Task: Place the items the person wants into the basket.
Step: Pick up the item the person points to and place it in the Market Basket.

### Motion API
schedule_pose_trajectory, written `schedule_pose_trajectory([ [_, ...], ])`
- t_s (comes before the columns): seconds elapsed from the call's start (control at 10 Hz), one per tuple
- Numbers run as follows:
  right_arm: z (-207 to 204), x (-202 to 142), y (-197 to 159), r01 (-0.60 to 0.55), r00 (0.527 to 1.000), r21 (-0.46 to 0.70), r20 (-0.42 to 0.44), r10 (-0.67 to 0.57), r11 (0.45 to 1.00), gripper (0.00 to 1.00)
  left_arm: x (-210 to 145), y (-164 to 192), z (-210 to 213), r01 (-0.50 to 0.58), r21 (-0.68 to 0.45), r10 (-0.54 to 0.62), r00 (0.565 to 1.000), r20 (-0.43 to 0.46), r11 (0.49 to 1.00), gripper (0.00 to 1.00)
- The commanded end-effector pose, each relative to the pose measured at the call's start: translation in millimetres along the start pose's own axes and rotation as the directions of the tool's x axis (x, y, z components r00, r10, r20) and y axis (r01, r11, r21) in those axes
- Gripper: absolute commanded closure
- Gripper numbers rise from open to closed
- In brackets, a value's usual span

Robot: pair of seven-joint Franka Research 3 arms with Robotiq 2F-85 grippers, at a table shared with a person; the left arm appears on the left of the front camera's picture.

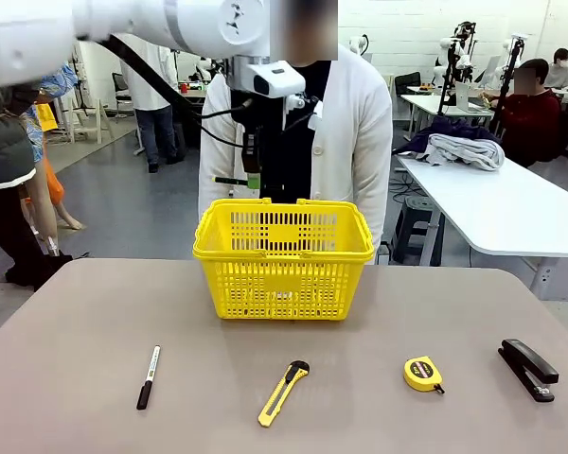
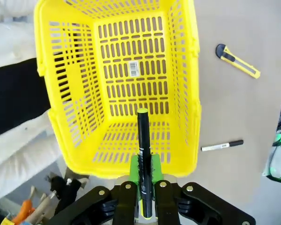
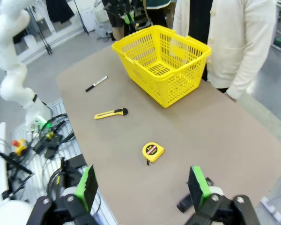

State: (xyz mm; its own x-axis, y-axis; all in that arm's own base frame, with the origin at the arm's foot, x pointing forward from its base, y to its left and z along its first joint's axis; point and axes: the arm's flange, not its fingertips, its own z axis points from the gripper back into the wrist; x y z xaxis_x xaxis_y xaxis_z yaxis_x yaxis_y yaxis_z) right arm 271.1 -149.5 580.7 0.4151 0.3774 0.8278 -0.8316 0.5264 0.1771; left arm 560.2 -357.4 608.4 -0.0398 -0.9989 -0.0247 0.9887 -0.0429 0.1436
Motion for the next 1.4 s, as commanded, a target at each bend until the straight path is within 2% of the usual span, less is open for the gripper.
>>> schedule_pose_trajectory([
  [0.0, -0.1, 0.0, -2.0, -0.015, 1.0, 0.013, 0.023, 0.015, 1.0, 0.0, 18.4, 47.3, -8.7, 0.005, -0.068, -0.004, 1.0, 0.018, 0.998, 0.89],
  [0.2, -0.1, 0.0, -2.0, -0.015, 1.0, 0.013, 0.023, 0.015, 1.0, 0.0, 17.0, 53.0, -40.3, 0.003, -0.085, 0.002, 0.998, 0.061, 0.996, 0.89],
  [0.5, -0.1, 0.0, -2.0, -0.015, 1.0, 0.013, 0.023, 0.015, 1.0, 0.0, 5.9, 45.3, -64.1, -0.001, -0.032, 0.004, 0.994, 0.108, 0.999, 0.89],
  [0.7, -0.1, 0.0, -2.0, -0.015, 1.0, 0.013, 0.023, 0.015, 1.0, 0.0, 1.6, 36.8, -63.6, 0.003, -0.055, 0.003, 0.995, 0.102, 0.998, 0.89],
  [0.8, -0.1, 0.0, -2.0, -0.015, 1.0, 0.013, 0.023, 0.015, 1.0, 0.0, 11.2, 50.1, -64.4, -0.024, -0.038, 0.027, 0.997, 0.076, 0.999, 0.89],
  [1.3, -0.1, 0.0, -2.0, -0.015, 1.0, 0.013, 0.023, 0.015, 1.0, 0.0, 10.5, 49.3, -65.7, -0.023, -0.045, 0.027, 0.996, 0.079, 0.999, 0.89],
])
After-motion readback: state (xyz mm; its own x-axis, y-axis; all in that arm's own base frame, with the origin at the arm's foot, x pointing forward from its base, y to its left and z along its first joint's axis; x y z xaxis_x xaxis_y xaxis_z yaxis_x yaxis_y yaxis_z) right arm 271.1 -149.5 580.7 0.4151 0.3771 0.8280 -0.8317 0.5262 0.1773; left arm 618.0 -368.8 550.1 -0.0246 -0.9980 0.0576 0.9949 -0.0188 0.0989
